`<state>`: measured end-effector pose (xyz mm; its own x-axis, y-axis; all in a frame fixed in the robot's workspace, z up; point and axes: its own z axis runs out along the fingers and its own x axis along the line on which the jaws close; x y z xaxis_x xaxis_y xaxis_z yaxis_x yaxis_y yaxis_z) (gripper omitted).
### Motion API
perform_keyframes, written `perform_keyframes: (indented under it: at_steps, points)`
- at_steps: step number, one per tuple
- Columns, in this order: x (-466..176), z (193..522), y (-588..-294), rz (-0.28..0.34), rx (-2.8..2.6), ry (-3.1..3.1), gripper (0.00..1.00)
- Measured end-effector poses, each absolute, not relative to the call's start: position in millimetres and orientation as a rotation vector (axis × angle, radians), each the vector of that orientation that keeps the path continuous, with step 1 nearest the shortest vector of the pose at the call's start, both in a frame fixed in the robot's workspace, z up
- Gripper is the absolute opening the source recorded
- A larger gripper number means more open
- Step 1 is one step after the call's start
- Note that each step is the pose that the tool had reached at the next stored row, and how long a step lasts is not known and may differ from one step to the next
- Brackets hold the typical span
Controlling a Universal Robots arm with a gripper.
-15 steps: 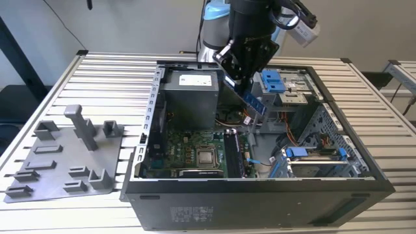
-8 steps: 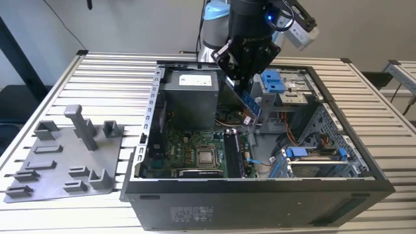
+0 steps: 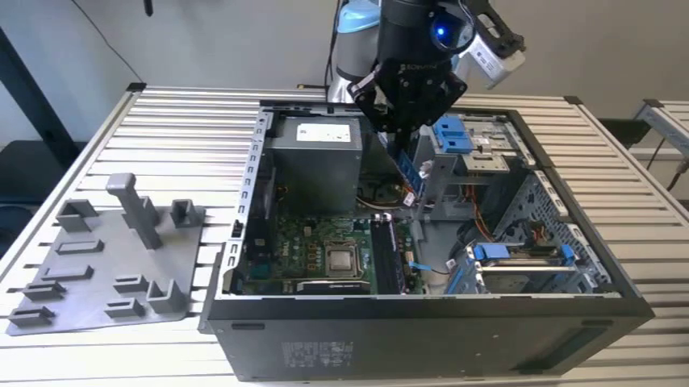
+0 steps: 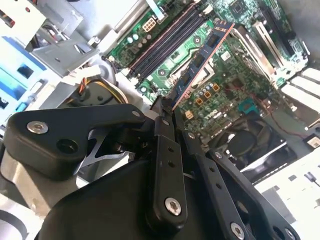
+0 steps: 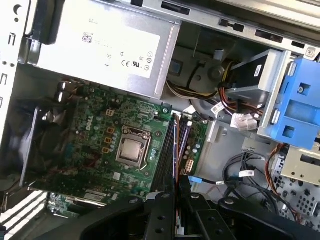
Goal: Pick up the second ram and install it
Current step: 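Insert the second ram into the second slot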
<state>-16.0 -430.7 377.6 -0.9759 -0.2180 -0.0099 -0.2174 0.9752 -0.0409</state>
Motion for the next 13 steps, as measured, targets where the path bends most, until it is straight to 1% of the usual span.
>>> perform_keyframes:
  at_steps: [13]
  points:
    - [-16.0, 376.2, -430.7, -0.064, -0.052, 3.131, 0.14]
